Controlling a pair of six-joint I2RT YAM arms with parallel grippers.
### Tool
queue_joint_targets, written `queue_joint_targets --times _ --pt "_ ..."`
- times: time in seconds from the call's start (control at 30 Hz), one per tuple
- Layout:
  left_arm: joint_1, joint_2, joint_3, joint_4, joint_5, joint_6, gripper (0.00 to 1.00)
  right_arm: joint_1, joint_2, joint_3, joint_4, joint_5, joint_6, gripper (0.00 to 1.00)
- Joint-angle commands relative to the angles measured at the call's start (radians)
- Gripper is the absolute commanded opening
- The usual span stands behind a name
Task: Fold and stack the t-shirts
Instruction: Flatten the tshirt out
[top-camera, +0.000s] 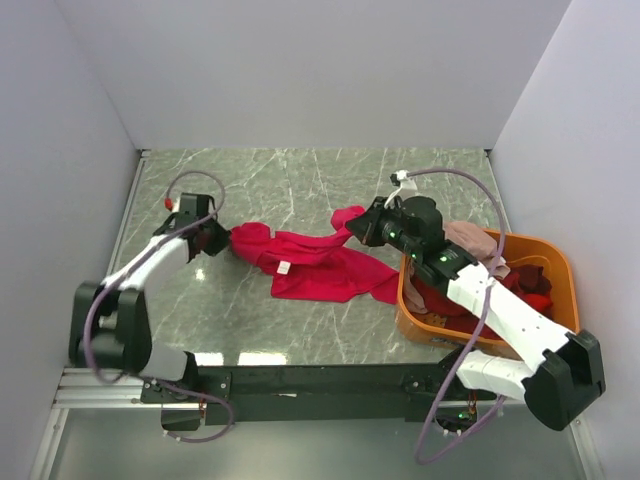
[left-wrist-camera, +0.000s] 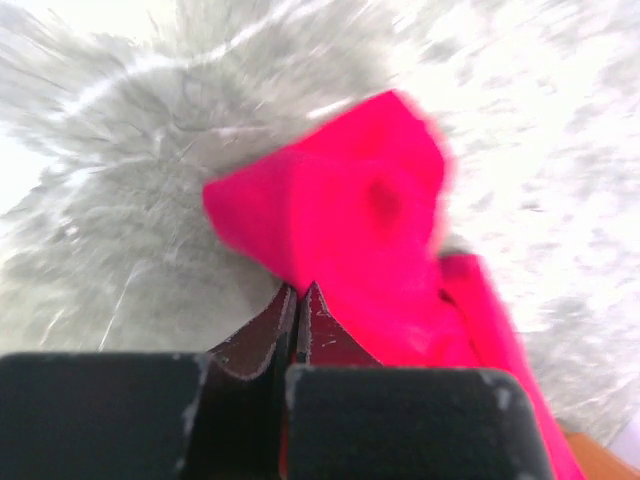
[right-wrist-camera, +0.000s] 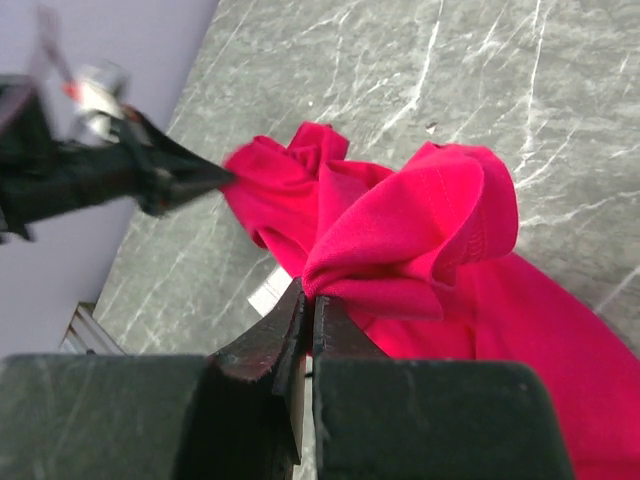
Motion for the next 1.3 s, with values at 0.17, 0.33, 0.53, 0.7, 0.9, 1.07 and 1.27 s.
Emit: queue_joint_targets --times 0.17,0.33,0.53,0.7,0.9,1.07,1.27 --pt "-0.010 -0.545 0.137 -0.208 -0.236 0.035 0.01 -0.001 -0.253 0.196 -0.175 -0.081 -0.076 0.00" --pt "-0.011 -0.748 0.284 -0.247 -0.197 0.069 0.01 0.005 -0.362 0.304 -0.163 -0.161 -0.075 0.00" --pt "-0.013 -0.672 0.426 -0.178 -0.135 0.118 0.01 0.003 -0.290 0.476 -0.161 -0.009 -0.087 0.00" --pt "-0.008 -0.456 0.599 -0.193 -0.310 0.159 0.01 -0.041 -0.048 0.695 -0.204 0.123 -0.138 0.00" --pt "0.082 -0.137 0.844 -0.149 -0.203 0.259 0.01 -0.159 0.341 0.966 -0.174 -0.038 -0.121 0.00" --pt "0.121 0.072 1.131 -0.145 -0.149 0.331 0.01 -0.217 0.625 1.366 -0.266 -0.104 -0.069 0.00" --pt "0.121 0.238 1.574 -0.213 -0.118 0.452 0.01 -0.224 0.714 1.621 -0.220 -0.161 -0.036 0.00"
